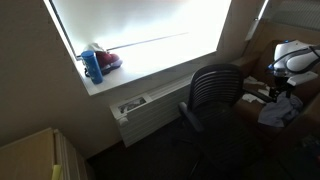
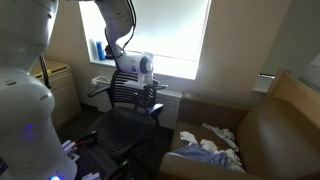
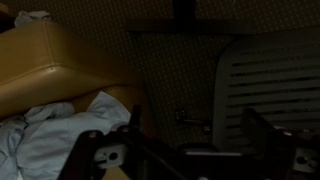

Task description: Turn the chair to the left

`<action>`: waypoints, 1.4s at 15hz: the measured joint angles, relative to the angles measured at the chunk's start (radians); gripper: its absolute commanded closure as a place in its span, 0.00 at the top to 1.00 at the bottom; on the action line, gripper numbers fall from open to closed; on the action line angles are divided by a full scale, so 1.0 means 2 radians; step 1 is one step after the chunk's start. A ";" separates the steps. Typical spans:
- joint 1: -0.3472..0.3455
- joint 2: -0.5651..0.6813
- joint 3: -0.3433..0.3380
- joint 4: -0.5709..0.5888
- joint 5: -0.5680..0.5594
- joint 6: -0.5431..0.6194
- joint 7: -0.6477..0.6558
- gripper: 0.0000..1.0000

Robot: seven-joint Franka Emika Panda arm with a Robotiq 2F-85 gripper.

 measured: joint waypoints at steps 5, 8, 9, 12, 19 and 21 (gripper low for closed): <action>0.016 0.048 0.005 0.018 -0.005 0.045 0.014 1.00; 0.018 0.071 0.004 0.035 -0.005 0.053 0.022 1.00; 0.018 0.073 0.004 0.036 -0.005 0.053 0.022 1.00; 0.022 0.074 -0.003 0.036 -0.005 0.075 0.037 1.00; 0.026 0.077 -0.013 0.036 -0.005 0.108 0.054 1.00; 0.026 0.076 -0.013 0.036 -0.003 0.110 0.054 1.00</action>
